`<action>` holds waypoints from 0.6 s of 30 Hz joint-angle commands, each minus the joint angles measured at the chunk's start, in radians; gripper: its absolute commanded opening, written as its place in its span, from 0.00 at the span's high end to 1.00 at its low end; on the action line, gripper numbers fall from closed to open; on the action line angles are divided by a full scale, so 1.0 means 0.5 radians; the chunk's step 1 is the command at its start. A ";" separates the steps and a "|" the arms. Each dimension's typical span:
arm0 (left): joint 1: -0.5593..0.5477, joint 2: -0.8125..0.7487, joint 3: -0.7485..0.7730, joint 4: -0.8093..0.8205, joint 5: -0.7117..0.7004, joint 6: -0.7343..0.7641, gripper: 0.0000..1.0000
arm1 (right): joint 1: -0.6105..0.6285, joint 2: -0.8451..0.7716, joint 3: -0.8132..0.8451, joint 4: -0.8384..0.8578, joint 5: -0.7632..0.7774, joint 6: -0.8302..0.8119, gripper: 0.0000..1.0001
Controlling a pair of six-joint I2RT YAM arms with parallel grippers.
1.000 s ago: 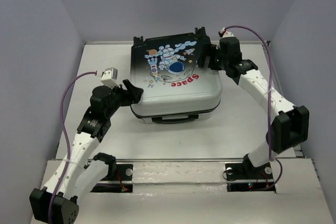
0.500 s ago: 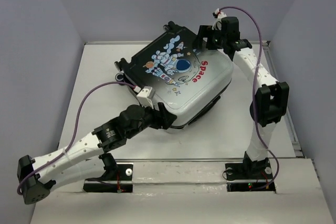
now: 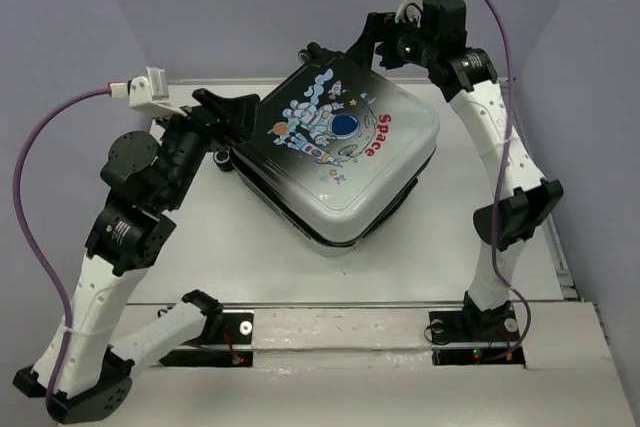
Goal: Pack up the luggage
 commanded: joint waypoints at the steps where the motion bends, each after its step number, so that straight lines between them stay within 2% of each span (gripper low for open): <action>1: 0.409 0.028 -0.222 -0.012 0.372 0.084 0.02 | -0.010 -0.415 -0.328 -0.053 -0.056 -0.072 0.21; 2: 0.641 0.056 -0.298 0.031 0.513 0.053 0.02 | 0.012 -0.516 -0.478 0.044 -0.077 -0.062 0.59; 3: 0.755 0.071 -0.448 0.138 0.733 -0.029 0.02 | 0.030 -0.744 -0.826 0.112 -0.071 -0.041 0.78; 4: 0.863 0.089 -0.516 0.206 0.830 -0.076 0.02 | 0.055 -0.868 -1.012 0.258 -0.038 -0.032 0.89; 5: 1.031 0.099 -0.587 0.270 0.937 -0.122 0.01 | 0.119 -0.994 -1.381 0.351 -0.025 -0.016 0.92; 8: 1.213 0.197 -0.716 0.458 1.005 -0.245 0.01 | 0.223 -1.442 -1.865 0.630 -0.013 0.072 0.86; 9: 1.287 0.243 -0.731 0.516 1.048 -0.263 0.01 | 0.318 -1.534 -2.125 0.731 -0.004 0.127 0.73; 10: 1.315 0.337 -0.728 0.565 1.070 -0.303 0.01 | 0.379 -1.687 -2.234 0.766 0.039 0.137 0.55; 14: 1.355 0.583 -0.673 0.712 1.143 -0.361 0.01 | 0.656 -1.955 -2.624 0.843 0.156 0.208 0.33; 18: 1.355 0.920 -0.539 0.740 1.226 -0.377 0.01 | 0.892 -2.106 -2.872 0.895 0.275 0.275 0.28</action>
